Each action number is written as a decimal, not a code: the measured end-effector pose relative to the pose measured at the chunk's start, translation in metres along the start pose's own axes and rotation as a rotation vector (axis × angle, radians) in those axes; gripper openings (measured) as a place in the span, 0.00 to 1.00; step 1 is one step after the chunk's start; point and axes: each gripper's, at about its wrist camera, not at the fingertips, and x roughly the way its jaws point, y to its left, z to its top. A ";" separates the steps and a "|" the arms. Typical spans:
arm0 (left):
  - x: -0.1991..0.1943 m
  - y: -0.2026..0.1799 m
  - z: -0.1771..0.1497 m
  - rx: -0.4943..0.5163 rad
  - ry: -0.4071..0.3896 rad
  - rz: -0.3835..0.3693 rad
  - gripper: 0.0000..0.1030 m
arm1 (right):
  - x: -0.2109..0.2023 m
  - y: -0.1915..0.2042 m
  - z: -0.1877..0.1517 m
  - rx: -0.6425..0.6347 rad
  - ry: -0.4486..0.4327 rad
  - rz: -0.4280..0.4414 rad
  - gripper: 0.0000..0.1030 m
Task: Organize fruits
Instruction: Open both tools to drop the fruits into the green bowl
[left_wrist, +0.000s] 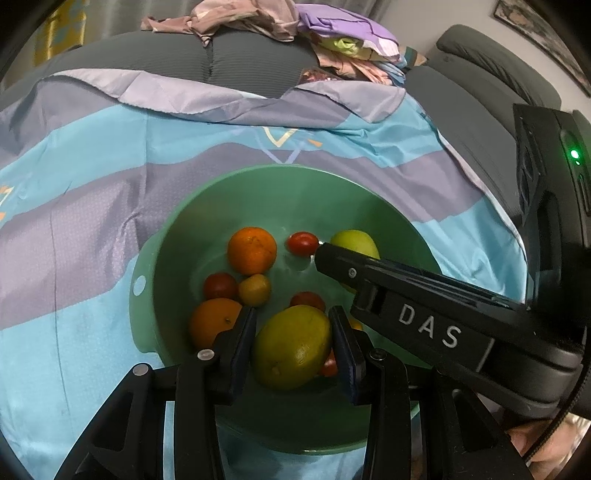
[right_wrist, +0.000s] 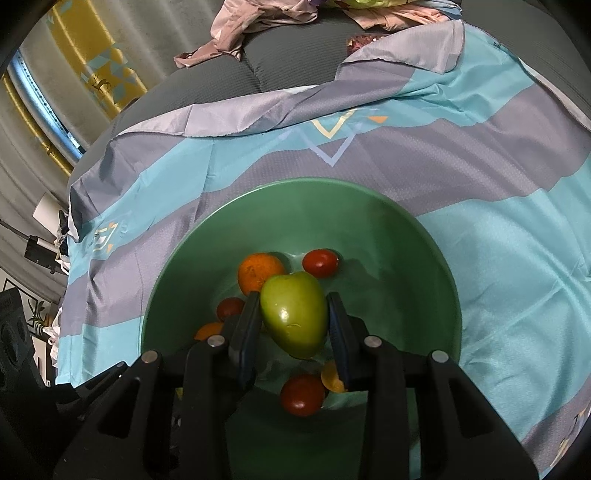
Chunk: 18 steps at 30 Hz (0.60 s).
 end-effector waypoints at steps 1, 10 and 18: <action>-0.001 -0.001 0.000 0.007 -0.002 0.001 0.39 | 0.000 -0.001 0.000 0.002 0.000 0.002 0.35; -0.031 -0.007 0.003 0.036 -0.071 0.026 0.60 | -0.021 0.001 0.001 0.010 -0.074 0.012 0.58; -0.058 -0.007 0.002 0.042 -0.143 0.075 0.64 | -0.045 0.004 0.000 0.010 -0.143 0.012 0.64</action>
